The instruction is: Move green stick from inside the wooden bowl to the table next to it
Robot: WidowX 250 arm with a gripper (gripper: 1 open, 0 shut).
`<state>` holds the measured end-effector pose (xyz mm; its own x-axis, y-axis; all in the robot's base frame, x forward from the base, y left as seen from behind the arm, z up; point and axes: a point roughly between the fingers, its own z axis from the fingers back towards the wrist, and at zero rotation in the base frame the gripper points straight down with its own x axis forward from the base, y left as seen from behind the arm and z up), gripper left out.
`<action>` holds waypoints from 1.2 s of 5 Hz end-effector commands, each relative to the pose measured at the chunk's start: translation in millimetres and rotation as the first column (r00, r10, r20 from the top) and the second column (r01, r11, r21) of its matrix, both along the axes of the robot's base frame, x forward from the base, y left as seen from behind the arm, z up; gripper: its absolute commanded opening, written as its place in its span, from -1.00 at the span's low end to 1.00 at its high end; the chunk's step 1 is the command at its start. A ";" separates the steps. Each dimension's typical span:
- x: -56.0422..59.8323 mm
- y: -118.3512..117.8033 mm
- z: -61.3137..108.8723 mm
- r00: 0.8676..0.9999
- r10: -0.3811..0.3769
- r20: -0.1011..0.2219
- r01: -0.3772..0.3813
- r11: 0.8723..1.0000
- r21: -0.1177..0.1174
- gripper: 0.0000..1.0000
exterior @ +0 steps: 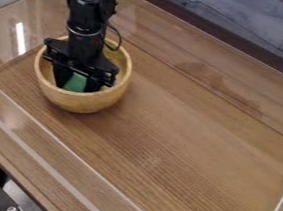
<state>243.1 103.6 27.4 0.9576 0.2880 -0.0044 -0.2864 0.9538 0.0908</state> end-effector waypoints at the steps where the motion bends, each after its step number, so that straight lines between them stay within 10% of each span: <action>1: 4.7 1.8 6.7 1.000 0.003 0.021 -0.003 1.000 0.001 -1.00; 6: 5.5 -2.4 8.1 1.000 0.025 0.018 -0.025 0.999 -0.036 -1.00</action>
